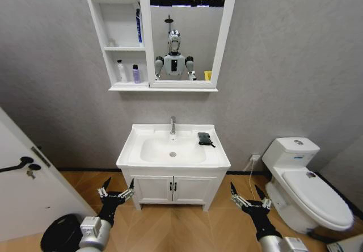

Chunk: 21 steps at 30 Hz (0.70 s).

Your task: Move facial cleanser and shampoo from washbasin to cabinet, then wipe washbasin with towel.

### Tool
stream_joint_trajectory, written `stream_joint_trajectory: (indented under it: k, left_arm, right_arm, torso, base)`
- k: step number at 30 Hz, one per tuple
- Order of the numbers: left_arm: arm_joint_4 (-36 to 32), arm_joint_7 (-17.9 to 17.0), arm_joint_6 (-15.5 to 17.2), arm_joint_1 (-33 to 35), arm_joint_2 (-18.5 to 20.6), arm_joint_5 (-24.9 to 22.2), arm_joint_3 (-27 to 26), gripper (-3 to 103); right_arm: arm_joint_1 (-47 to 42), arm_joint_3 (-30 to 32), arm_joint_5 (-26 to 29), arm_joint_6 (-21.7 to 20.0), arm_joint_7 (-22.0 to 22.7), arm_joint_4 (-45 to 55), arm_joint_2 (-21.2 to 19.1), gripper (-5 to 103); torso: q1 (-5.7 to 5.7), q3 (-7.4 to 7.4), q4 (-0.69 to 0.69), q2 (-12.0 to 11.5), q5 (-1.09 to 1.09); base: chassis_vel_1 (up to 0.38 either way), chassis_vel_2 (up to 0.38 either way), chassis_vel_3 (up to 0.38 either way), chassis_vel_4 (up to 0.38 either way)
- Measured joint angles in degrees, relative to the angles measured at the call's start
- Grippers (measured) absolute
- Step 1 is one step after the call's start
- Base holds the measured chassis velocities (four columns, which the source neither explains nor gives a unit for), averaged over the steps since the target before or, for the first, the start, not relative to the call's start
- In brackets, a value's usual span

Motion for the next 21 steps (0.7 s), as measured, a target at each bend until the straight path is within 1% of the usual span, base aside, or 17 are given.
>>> stream_joint_trajectory:
  k: [2,5,8,9,10,11,12,13,14,15,16,17,18,19,21]
  left_arm:
    - [0.00,0.00,0.00,0.00,0.00,0.00,0.01,100]
    - [0.00,0.00,0.00,0.00,0.00,0.00,0.01,100]
    - [0.01,0.00,0.00,0.00,0.00,0.00,0.01,100]
    - [0.01,0.00,0.00,0.00,0.00,0.00,0.01,100]
    - [0.00,0.00,0.00,0.00,0.00,0.00,-0.02,100]
    - [0.00,0.00,0.00,0.00,0.00,0.00,-0.02,100]
    - [0.00,0.00,0.00,0.00,0.00,0.00,0.01,100]
    - [0.01,0.00,0.00,0.00,0.00,0.00,0.00,100]
    - [0.01,0.00,0.00,0.00,0.00,0.00,0.00,100]
    - [0.00,0.00,0.00,0.00,0.00,0.00,0.00,100]
    - [0.00,0.00,0.00,0.00,0.01,0.00,-0.01,100]
    - [0.00,0.00,0.00,0.00,0.01,0.00,-0.01,100]
    - [0.01,0.00,0.00,0.01,0.00,0.00,0.02,100]
    - [0.00,0.00,0.00,0.01,0.00,0.00,-0.01,100]
    - [0.00,0.00,0.00,0.01,0.00,0.00,0.01,100]
  right_arm:
    - [0.00,0.01,0.00,0.01,0.01,0.00,0.00,100]
    - [-0.01,0.00,0.00,0.00,0.02,-0.01,0.00,100]
    - [0.00,0.00,0.00,0.00,0.05,-0.02,0.00,100]
    - [-0.01,0.00,0.00,0.00,0.04,-0.01,0.00,100]
    - [-0.01,-0.01,0.00,0.00,0.04,-0.02,0.00,100]
    - [-0.01,-0.01,0.00,0.00,0.04,-0.02,0.00,100]
    - [-0.01,0.01,-0.01,0.01,0.05,-0.02,0.00,100]
    - [0.00,-0.02,0.00,0.00,0.04,-0.02,0.00,100]
    - [0.00,-0.02,0.00,0.00,0.04,-0.02,0.00,100]
    - [0.00,-0.01,0.00,0.00,0.05,-0.02,0.00,100]
    - [-0.01,-0.01,0.00,0.00,0.05,-0.02,0.00,100]
    - [-0.01,-0.01,0.00,0.00,0.05,-0.02,0.00,100]
    - [-0.02,0.00,-0.01,0.02,0.05,-0.02,0.00,100]
    - [0.00,-0.02,0.00,0.01,0.05,-0.02,0.00,100]
    - [-0.01,0.00,0.00,0.02,0.05,-0.02,0.00,100]
  torso:
    - [0.00,0.00,-0.01,0.00,-0.03]
    - [0.01,0.00,0.00,0.00,0.03]
    - [-0.02,-0.01,0.00,0.01,-0.03]
    - [-0.01,0.00,0.00,0.01,-0.02]
    - [-0.02,-0.01,0.00,0.01,0.06]
    - [-0.02,-0.01,0.00,0.01,0.06]
    - [-0.02,-0.01,-0.02,0.02,-0.06]
    - [0.00,0.00,0.01,0.00,-0.01]
    - [0.00,0.00,0.01,0.00,-0.01]
    - [-0.01,0.00,0.01,0.01,0.05]
    - [-0.02,-0.01,-0.01,0.01,-0.01]
    - [-0.02,-0.01,-0.01,0.01,-0.01]
    - [-0.01,-0.01,-0.02,0.01,-0.08]
    - [0.01,0.01,0.01,0.00,0.03]
    - [-0.04,-0.02,0.01,0.03,0.03]
  base:
    - [0.357,-0.356,-0.338,0.324]
    - [0.391,-0.363,-0.374,0.347]
    - [0.351,-0.374,-0.371,0.356]
    - [0.367,-0.364,-0.352,0.362]
    - [0.388,-0.364,-0.368,0.354]
    - [0.388,-0.364,-0.368,0.354]
    - [0.362,-0.374,-0.368,0.355]
    - [0.373,-0.360,-0.337,0.355]
    - [0.373,-0.360,-0.337,0.355]
    - [0.373,-0.354,-0.353,0.358]
    - [0.320,-0.354,-0.353,0.347]
    - [0.320,-0.354,-0.353,0.347]
    - [0.320,-0.321,-0.342,0.347]
    - [0.314,-0.321,-0.300,0.315]
    - [0.311,-0.301,-0.258,0.259]
